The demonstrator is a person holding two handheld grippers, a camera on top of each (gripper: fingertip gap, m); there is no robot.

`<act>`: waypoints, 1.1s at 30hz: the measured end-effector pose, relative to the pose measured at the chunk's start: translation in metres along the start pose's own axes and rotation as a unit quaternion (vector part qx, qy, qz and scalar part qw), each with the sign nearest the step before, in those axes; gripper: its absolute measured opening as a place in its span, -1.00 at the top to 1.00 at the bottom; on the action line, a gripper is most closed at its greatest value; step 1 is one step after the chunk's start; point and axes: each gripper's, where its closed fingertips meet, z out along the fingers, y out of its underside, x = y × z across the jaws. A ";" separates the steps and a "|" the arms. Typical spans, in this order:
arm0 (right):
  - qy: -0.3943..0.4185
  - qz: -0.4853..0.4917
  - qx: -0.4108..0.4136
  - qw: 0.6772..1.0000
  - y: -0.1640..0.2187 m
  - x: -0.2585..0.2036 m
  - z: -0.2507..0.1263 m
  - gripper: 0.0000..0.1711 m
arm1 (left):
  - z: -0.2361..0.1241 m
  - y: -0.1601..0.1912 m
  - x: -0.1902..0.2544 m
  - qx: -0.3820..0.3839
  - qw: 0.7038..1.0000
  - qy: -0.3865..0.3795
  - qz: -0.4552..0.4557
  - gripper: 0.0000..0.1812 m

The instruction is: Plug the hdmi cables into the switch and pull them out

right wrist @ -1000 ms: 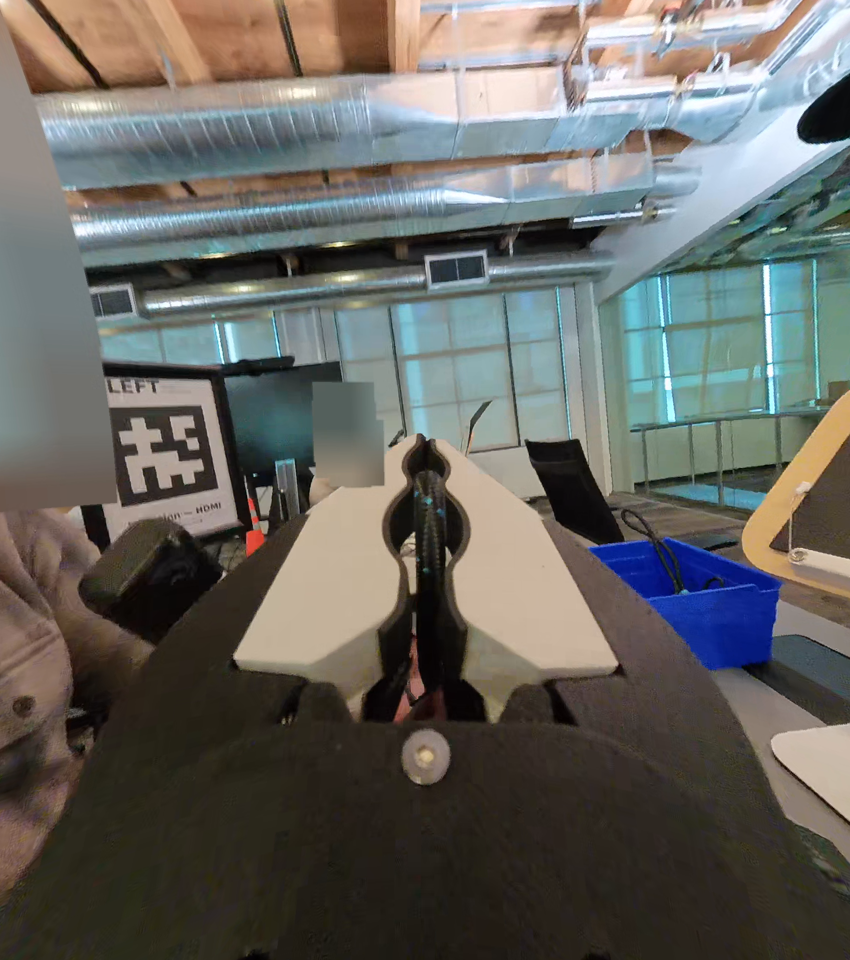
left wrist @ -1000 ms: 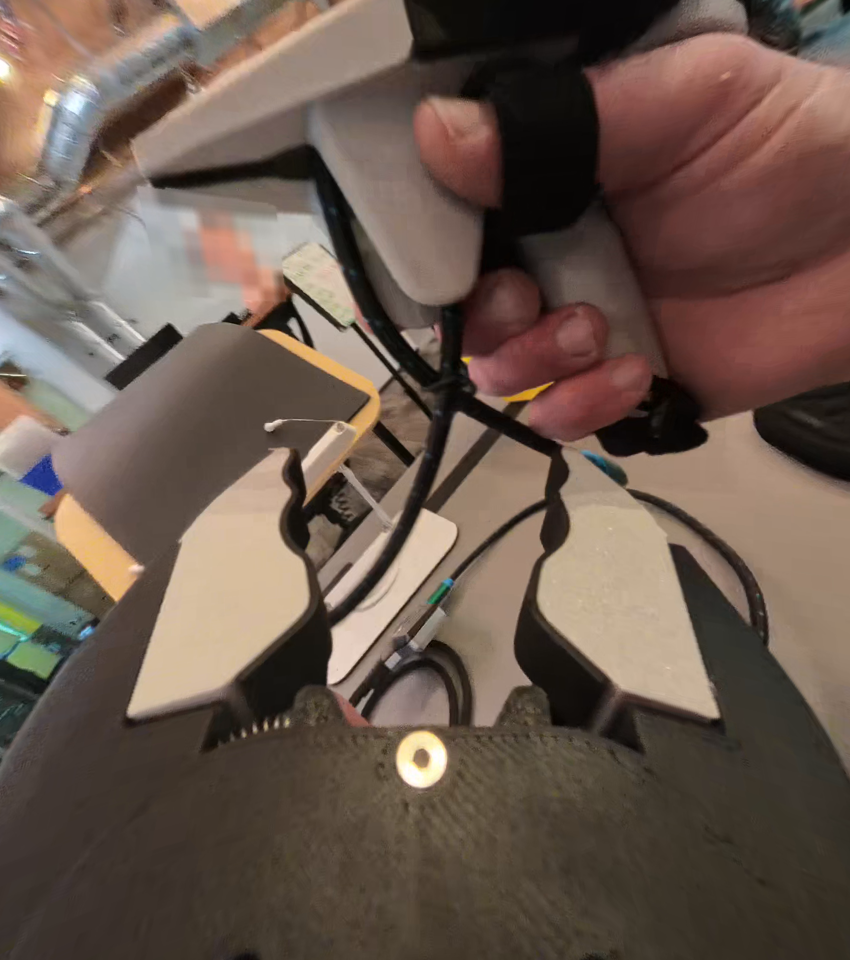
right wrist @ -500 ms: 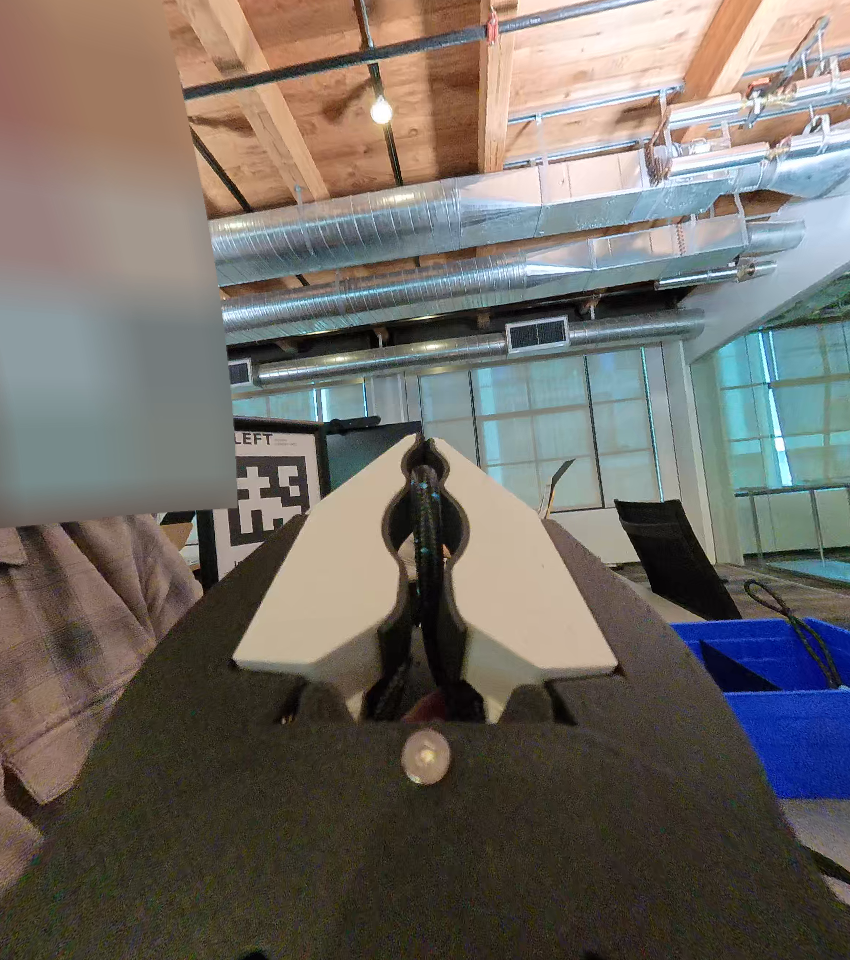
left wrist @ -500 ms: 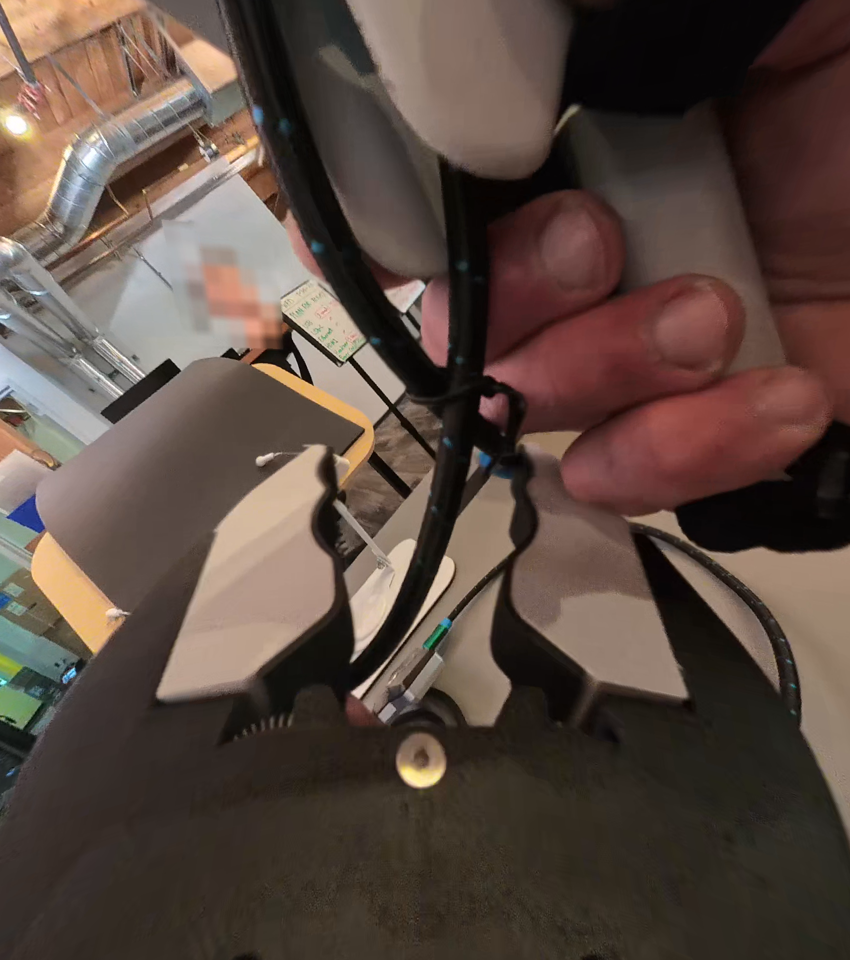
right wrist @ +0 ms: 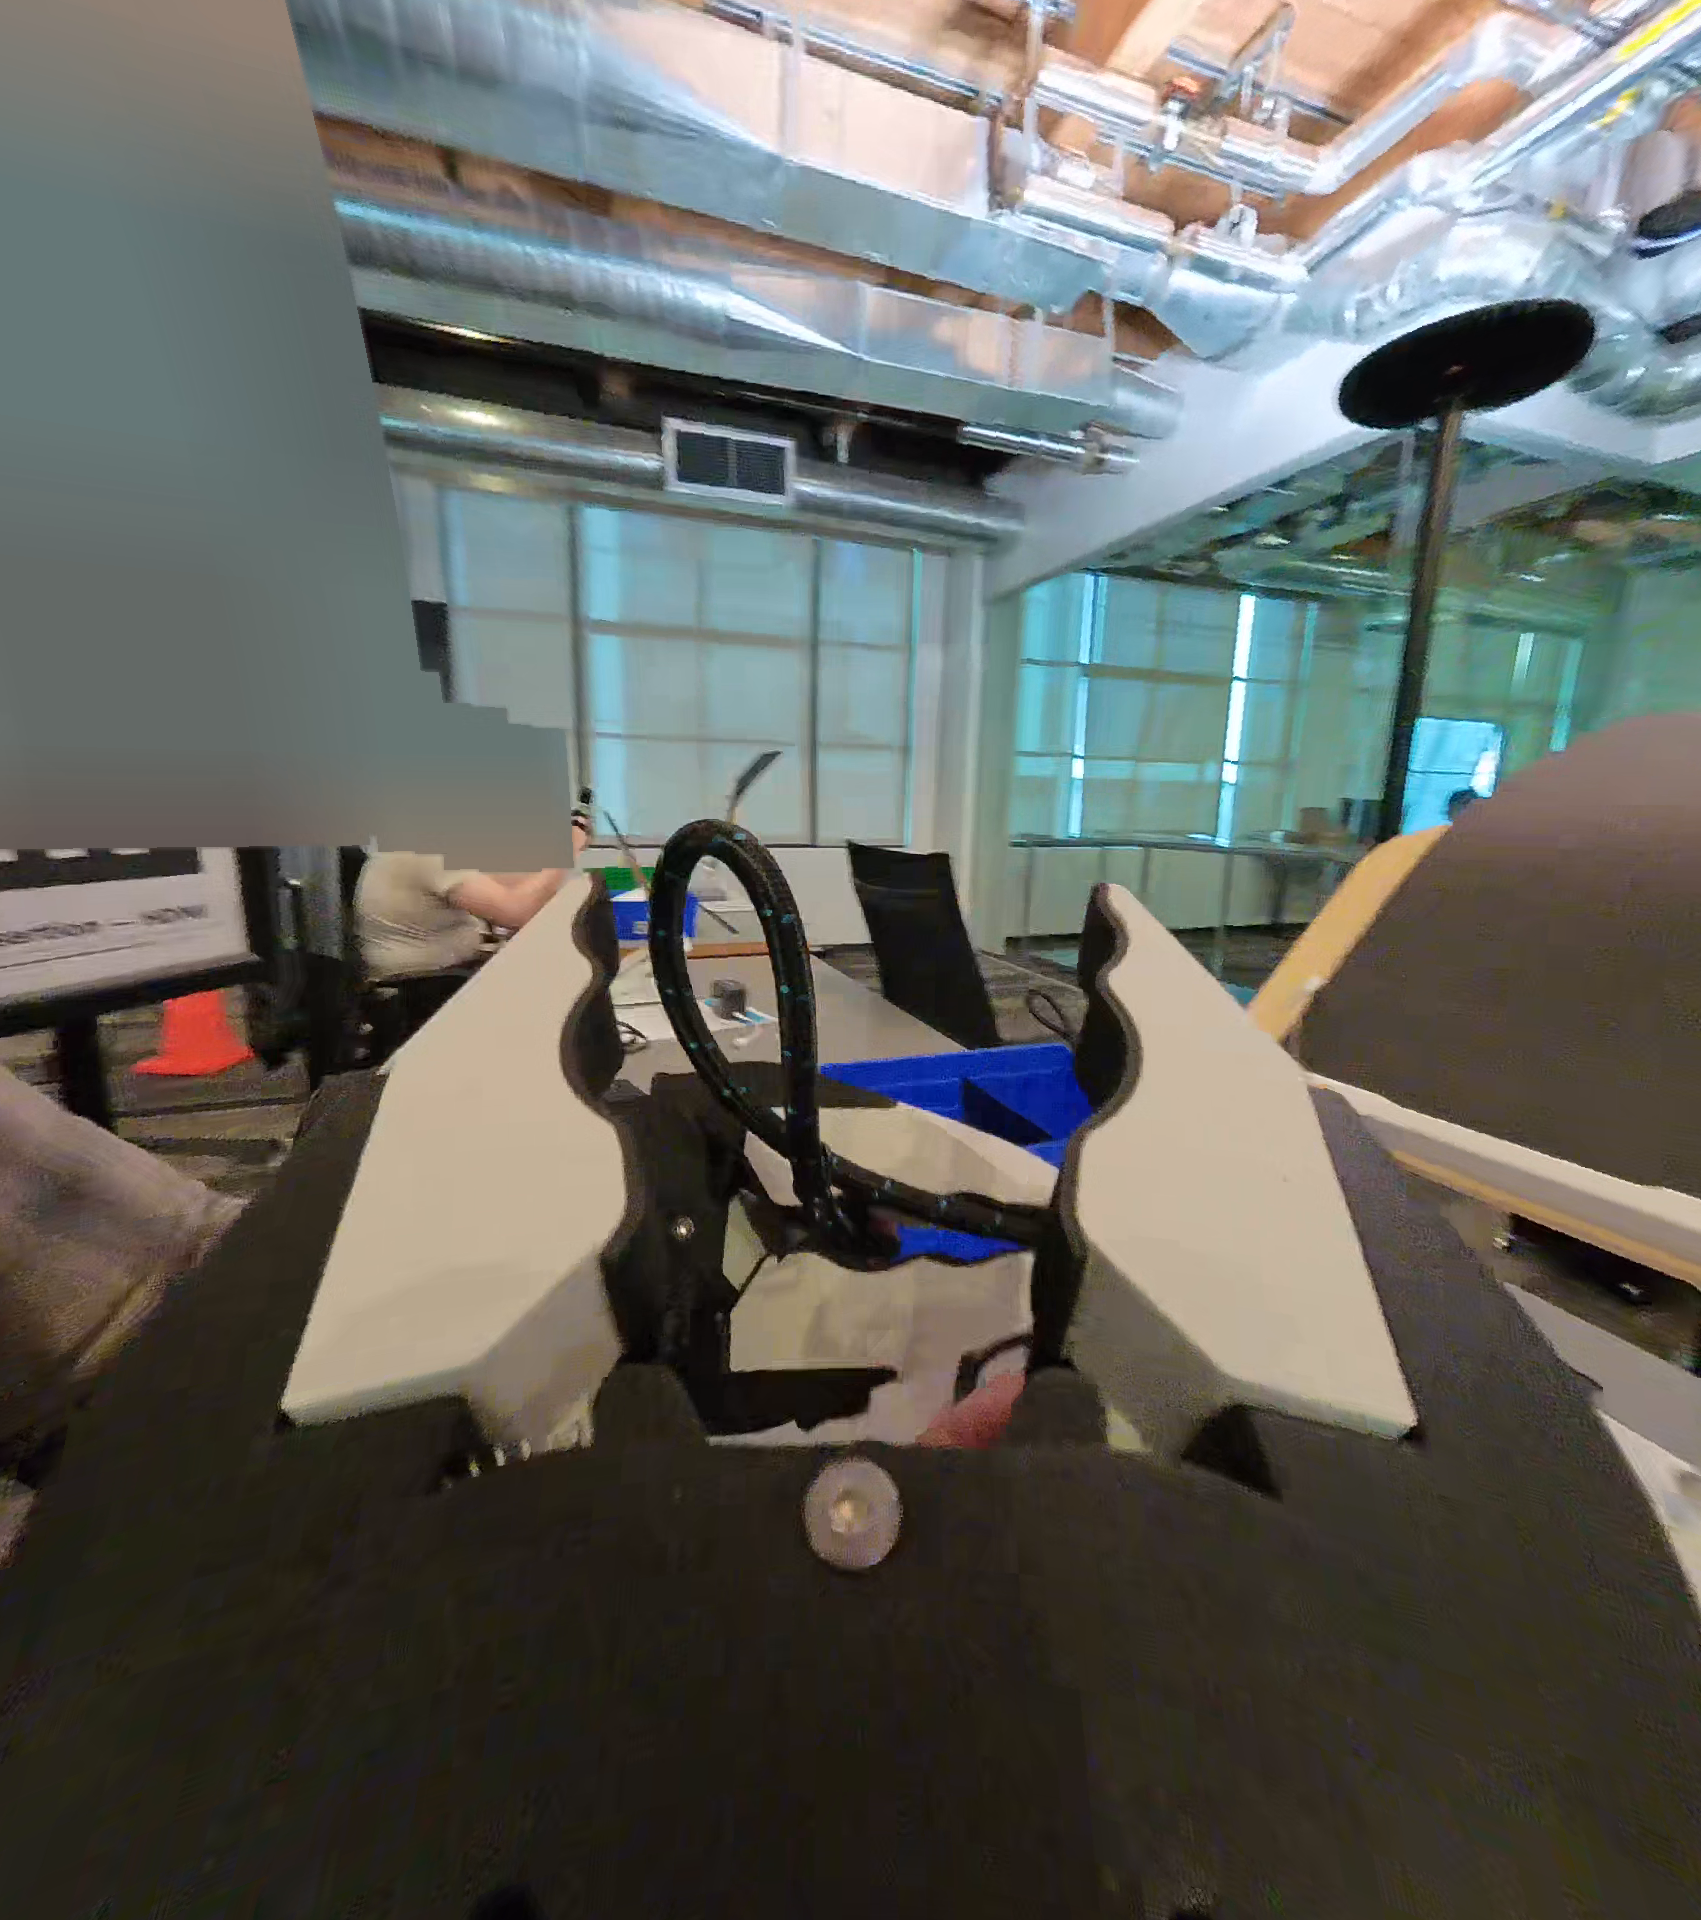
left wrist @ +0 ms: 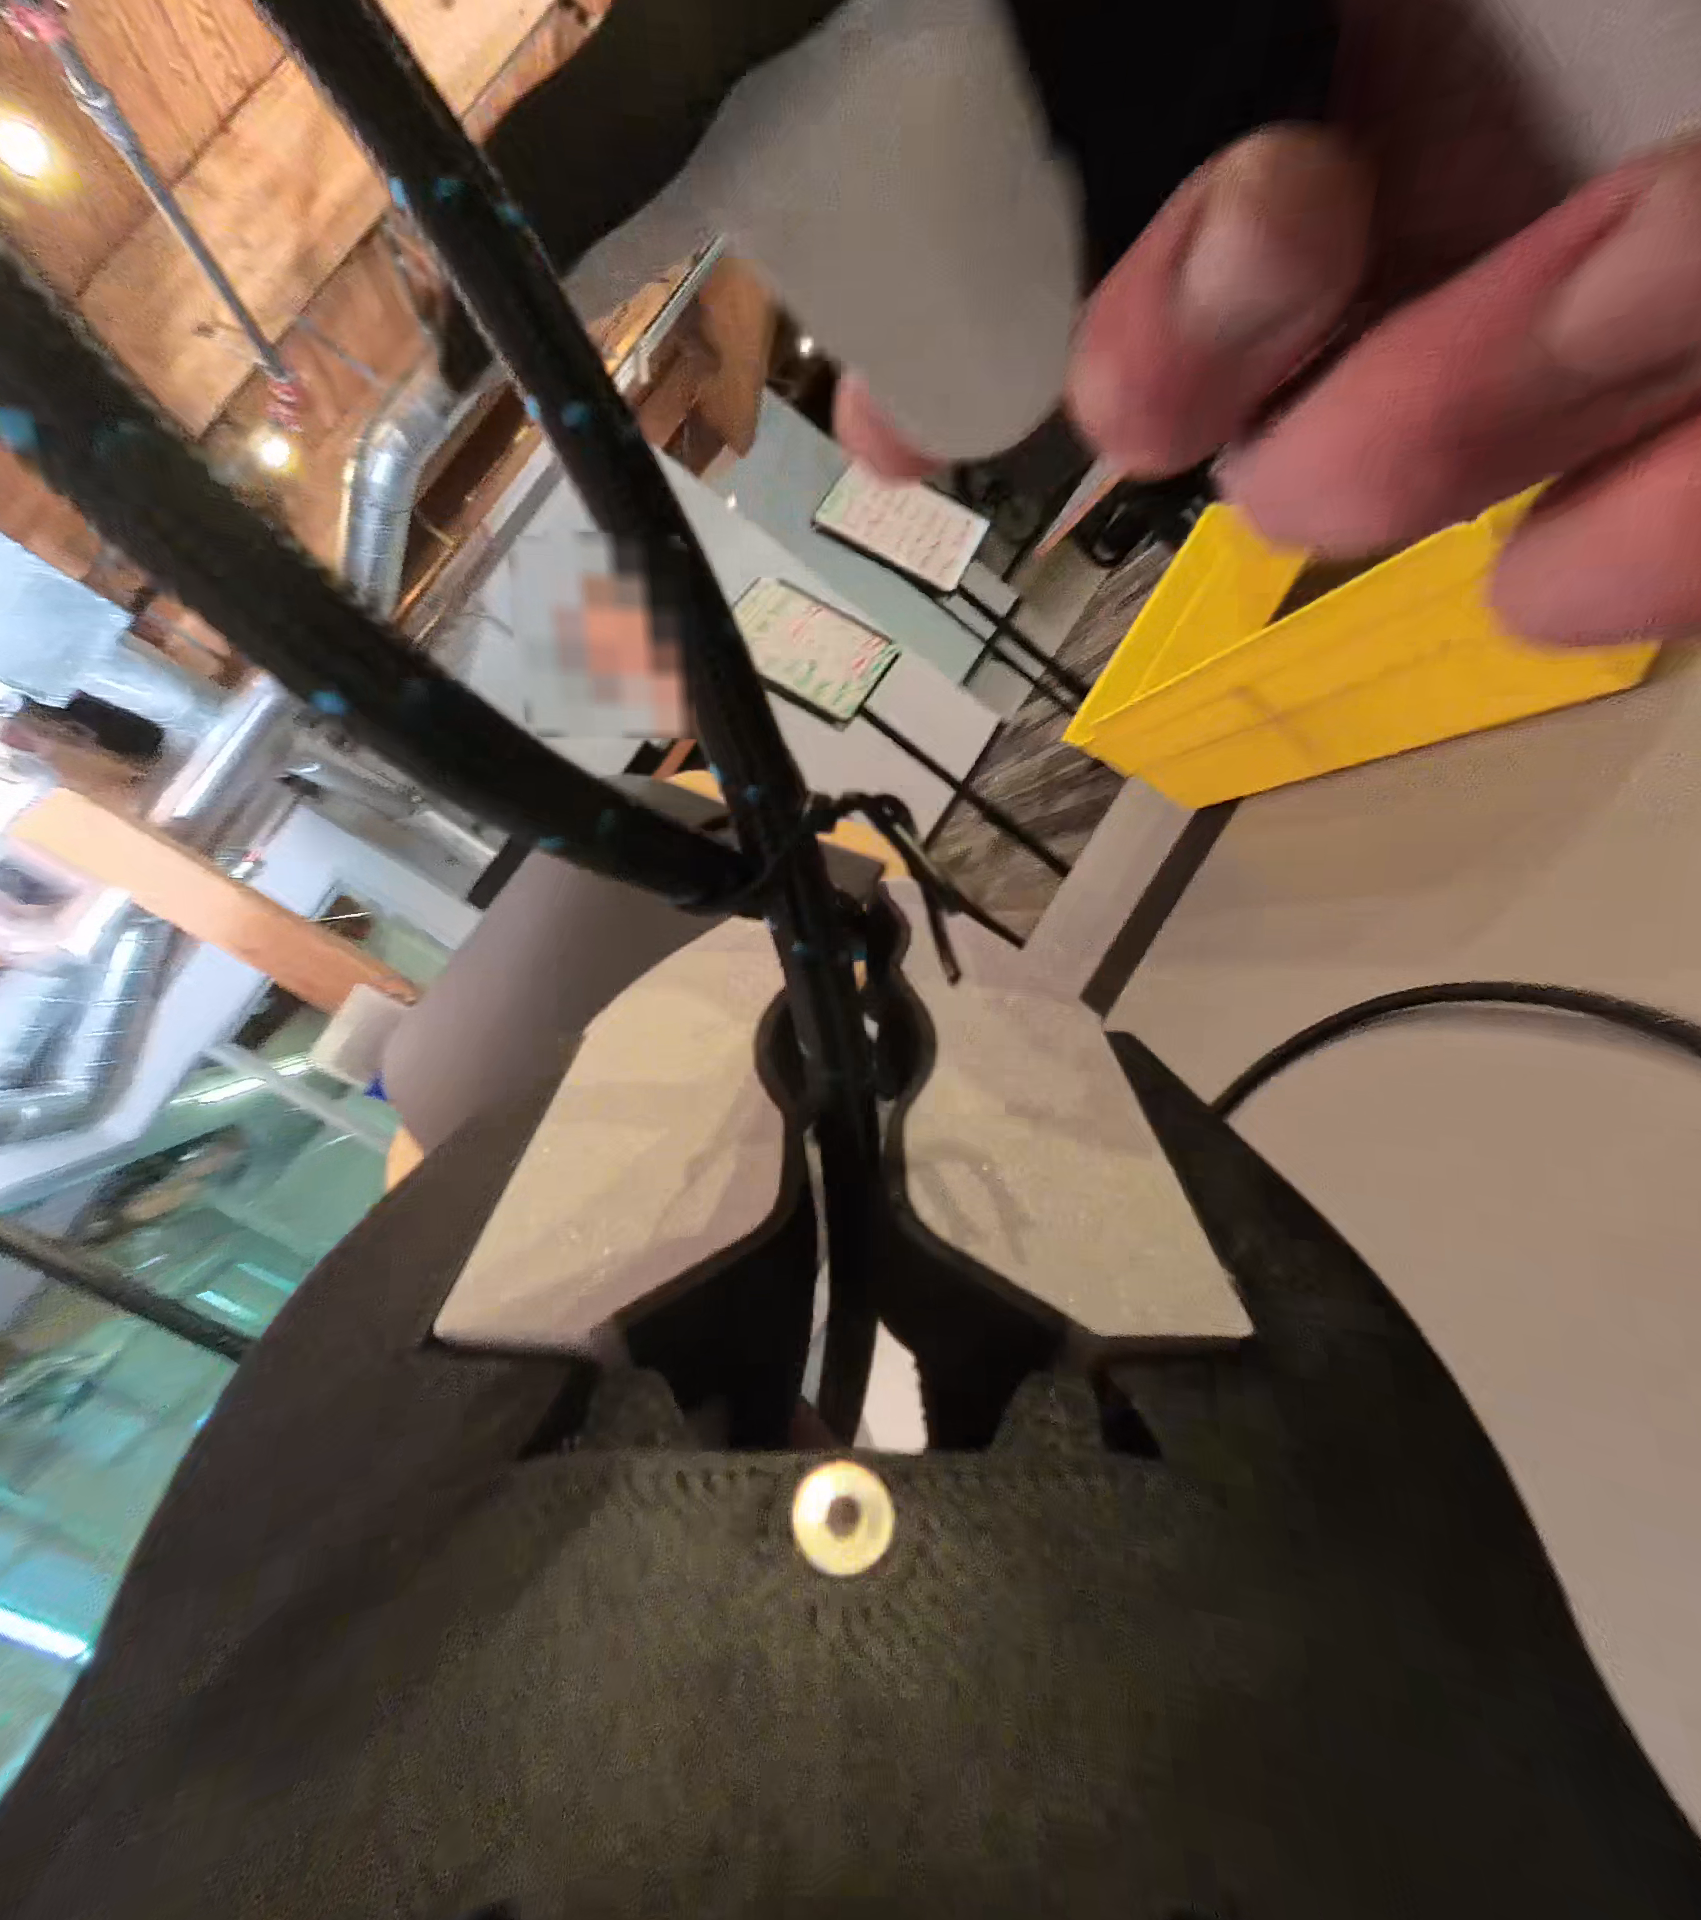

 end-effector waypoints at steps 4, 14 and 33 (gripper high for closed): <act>0.138 -0.044 -0.071 0.987 0.011 0.015 -0.012 0.06 | 0.010 0.015 -0.008 -0.038 0.997 -0.040 0.055 0.92; 0.172 -0.025 -0.108 0.979 0.031 0.012 -0.006 0.55 | 0.020 0.019 -0.007 -0.060 0.992 -0.056 0.101 0.92; 0.036 -0.065 -0.135 0.988 0.023 0.016 -0.027 0.75 | -0.018 -0.032 0.036 0.002 0.936 0.295 -0.194 0.13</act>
